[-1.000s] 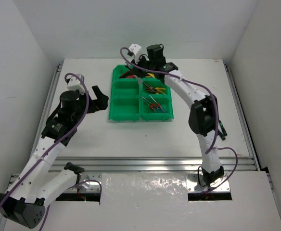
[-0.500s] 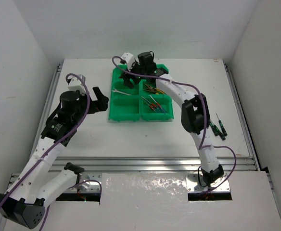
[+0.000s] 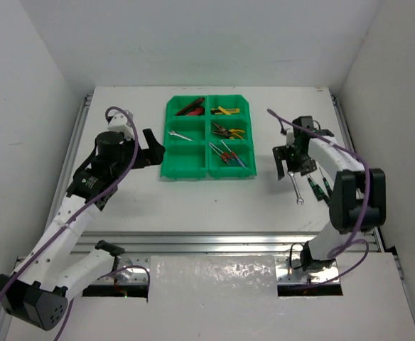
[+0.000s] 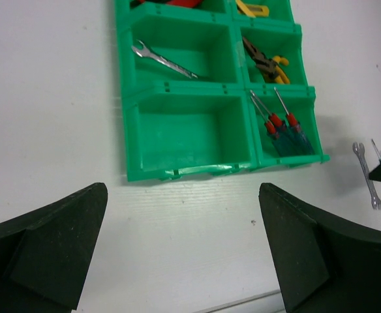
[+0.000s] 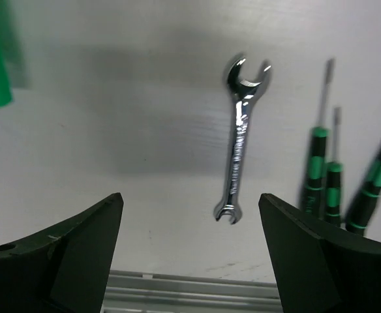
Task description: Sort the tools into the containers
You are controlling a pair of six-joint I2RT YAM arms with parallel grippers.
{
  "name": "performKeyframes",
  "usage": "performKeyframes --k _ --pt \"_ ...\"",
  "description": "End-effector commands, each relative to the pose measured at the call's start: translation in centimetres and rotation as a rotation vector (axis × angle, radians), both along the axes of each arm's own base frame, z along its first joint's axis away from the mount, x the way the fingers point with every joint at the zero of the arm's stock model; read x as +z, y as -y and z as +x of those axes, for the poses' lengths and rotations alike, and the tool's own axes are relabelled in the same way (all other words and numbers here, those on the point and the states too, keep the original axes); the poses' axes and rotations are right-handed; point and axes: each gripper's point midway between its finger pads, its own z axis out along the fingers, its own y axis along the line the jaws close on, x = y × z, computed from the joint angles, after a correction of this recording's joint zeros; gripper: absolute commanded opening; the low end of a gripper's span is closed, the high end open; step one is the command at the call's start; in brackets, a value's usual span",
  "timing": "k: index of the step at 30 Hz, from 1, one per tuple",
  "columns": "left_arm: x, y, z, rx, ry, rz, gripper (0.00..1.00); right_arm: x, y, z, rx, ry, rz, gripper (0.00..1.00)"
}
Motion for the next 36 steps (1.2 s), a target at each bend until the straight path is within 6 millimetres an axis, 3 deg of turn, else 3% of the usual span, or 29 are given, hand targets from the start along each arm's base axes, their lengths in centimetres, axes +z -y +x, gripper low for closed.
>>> performKeyframes --k 1,8,16,18,19,21,22,24,25,28,31,32,34,35,36 --pt "1.3 2.2 0.1 -0.102 0.025 -0.04 1.0 -2.0 -0.5 -1.0 -0.042 -0.073 -0.006 0.84" --pt "0.9 2.0 -0.6 -0.121 0.036 -0.017 1.0 -6.3 1.4 -1.7 -0.099 -0.163 -0.069 0.76" --pt "0.3 2.6 -0.8 -0.158 0.026 -0.02 1.0 -10.0 2.1 -2.2 -0.128 -0.214 -0.042 0.72" --pt "0.3 2.6 -0.9 -0.16 0.029 -0.021 1.0 -10.7 2.7 -2.4 -0.156 -0.228 -0.01 0.62" --pt "0.3 2.6 -0.8 -0.16 0.03 -0.02 1.0 -11.2 2.4 -2.7 -0.161 -0.244 0.025 0.45" --pt "0.3 2.6 -0.8 -0.162 0.028 -0.02 1.0 -11.6 1.9 -2.9 -0.157 -0.26 0.054 0.3" --pt "0.3 2.6 -0.8 -0.162 0.028 -0.02 1.0 -11.7 1.7 -3.1 -0.154 -0.268 0.058 0.15" --pt "0.3 2.5 -0.8 -0.157 0.03 -0.019 1.0 -11.8 2.0 -3.5 -0.156 -0.279 0.032 0.08" --pt "0.4 2.5 -0.9 -0.156 0.034 -0.019 1.0 -11.5 2.8 -3.5 -0.152 -0.266 -0.036 0.01" --pt "0.5 2.4 -0.9 -0.153 0.04 -0.022 1.0 -10.1 3.5 -3.0 -0.168 -0.218 -0.097 0.0" --pt "0.6 2.2 -1.0 -0.141 0.043 -0.018 1.0 -6.5 1.6 -1.6 -0.131 -0.084 -0.082 0.0" --pt "0.6 2.0 -1.0 -0.133 0.042 -0.013 1.0 -3.9 1.0 -0.6 -0.124 0.008 -0.051 0.0" --pt "0.5 1.4 -1.1 -0.102 0.046 0.001 1.0 -1.6 0.1 -0.1 -0.104 0.094 -0.043 0.0" --pt "0.5 1.2 -1.2 -0.099 0.047 0.004 1.0 0.8 -0.4 0.6 -0.087 0.185 -0.03 0.0" --pt "0.6 1.2 -1.4 -0.097 0.053 0.003 1.0 1.6 -1.7 0.7 -0.047 0.222 -0.01 0.0"
